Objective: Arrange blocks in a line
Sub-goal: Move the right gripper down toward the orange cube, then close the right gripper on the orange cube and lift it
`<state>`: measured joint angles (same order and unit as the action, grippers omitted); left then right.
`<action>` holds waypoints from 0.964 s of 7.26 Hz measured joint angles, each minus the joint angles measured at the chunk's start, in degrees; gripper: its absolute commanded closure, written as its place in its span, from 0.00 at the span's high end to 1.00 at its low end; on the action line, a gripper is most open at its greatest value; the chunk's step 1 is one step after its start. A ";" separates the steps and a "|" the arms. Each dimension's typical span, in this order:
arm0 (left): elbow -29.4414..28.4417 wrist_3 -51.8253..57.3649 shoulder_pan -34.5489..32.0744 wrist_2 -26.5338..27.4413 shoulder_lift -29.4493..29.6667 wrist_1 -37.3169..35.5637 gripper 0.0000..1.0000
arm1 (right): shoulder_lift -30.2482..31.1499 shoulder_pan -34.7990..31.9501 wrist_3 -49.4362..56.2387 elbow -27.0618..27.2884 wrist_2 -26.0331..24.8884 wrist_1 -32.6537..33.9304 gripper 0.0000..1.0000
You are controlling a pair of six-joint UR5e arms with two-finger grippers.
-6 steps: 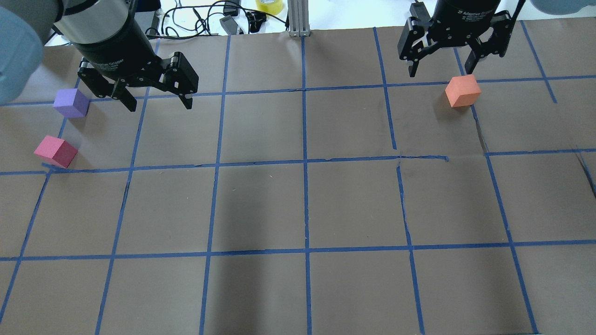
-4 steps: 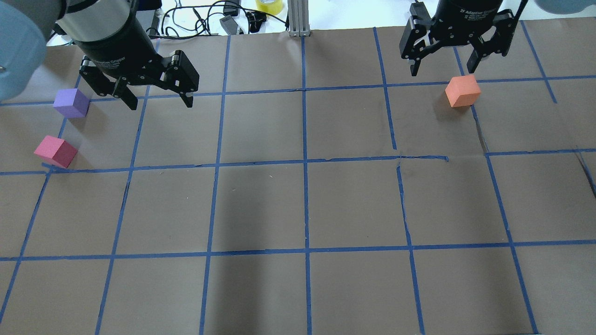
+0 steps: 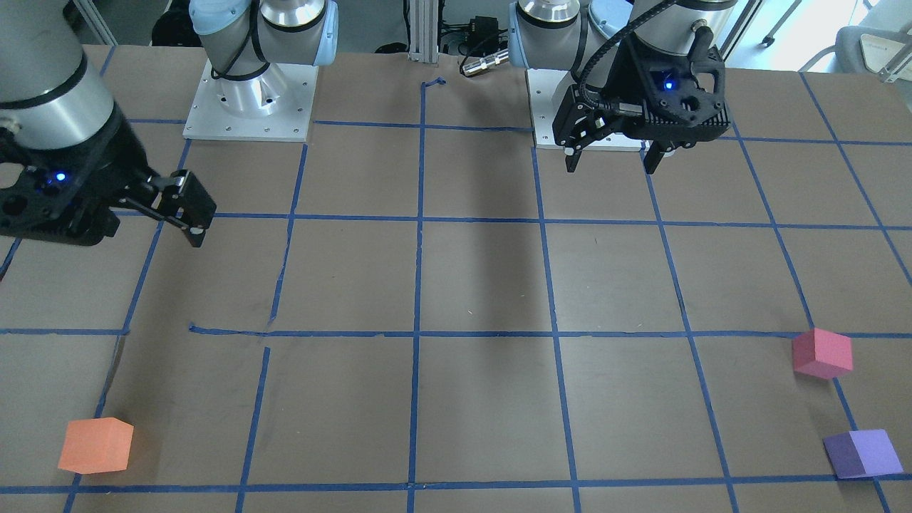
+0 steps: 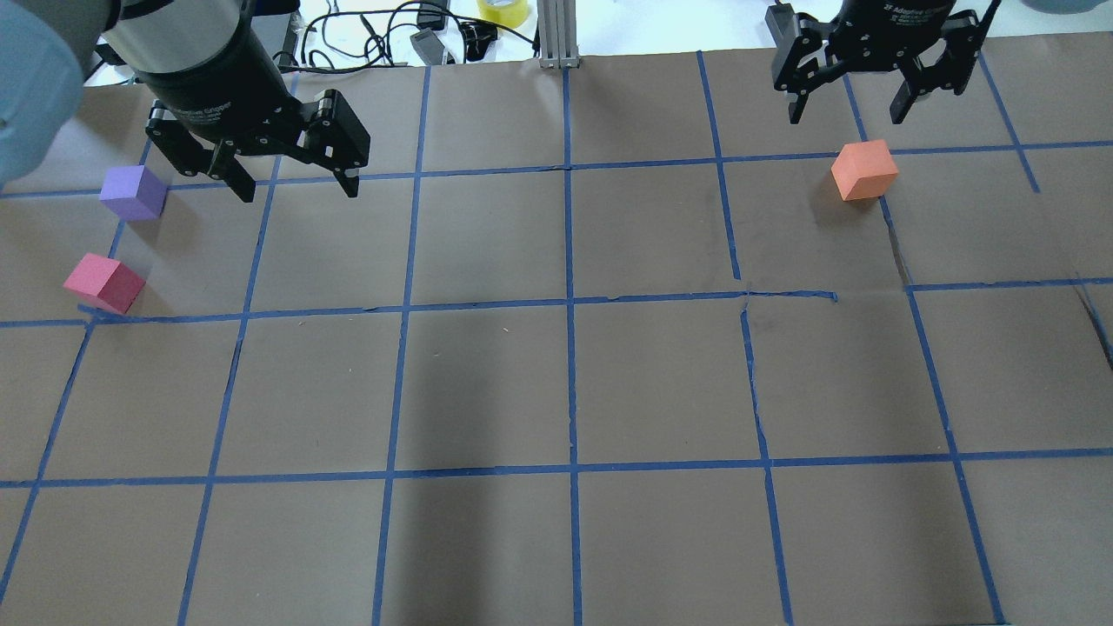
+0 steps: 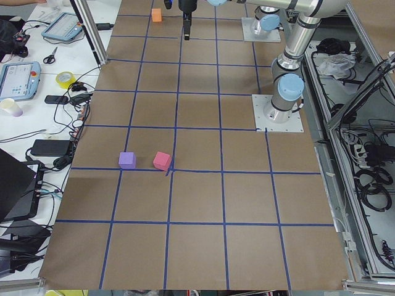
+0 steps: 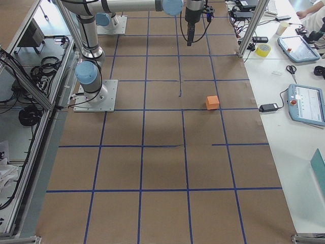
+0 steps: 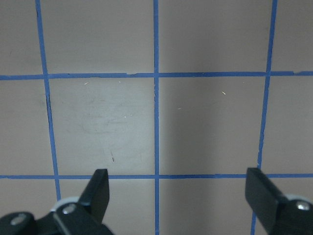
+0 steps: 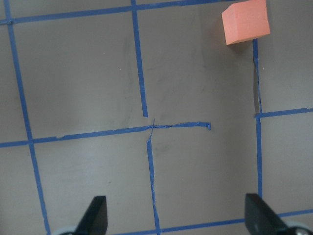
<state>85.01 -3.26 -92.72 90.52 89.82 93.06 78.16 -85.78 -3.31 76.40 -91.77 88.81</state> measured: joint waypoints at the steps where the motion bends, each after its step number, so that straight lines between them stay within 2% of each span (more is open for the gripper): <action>1: 0.20 0.00 -0.02 0.02 -0.10 0.00 1.00 | -3.34 2.67 0.54 -0.52 0.14 2.94 1.00; 4: 1.02 0.33 -0.09 0.09 -0.63 -0.10 1.00 | -14.31 9.28 7.30 -1.33 0.20 10.18 1.00; 7: 1.19 0.69 0.08 -0.06 -1.42 0.01 1.00 | -21.36 12.19 13.44 -1.46 0.11 17.53 1.00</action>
<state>86.20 -2.57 -92.63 90.46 88.40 93.06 56.80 -73.60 10.14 74.94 -91.67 106.34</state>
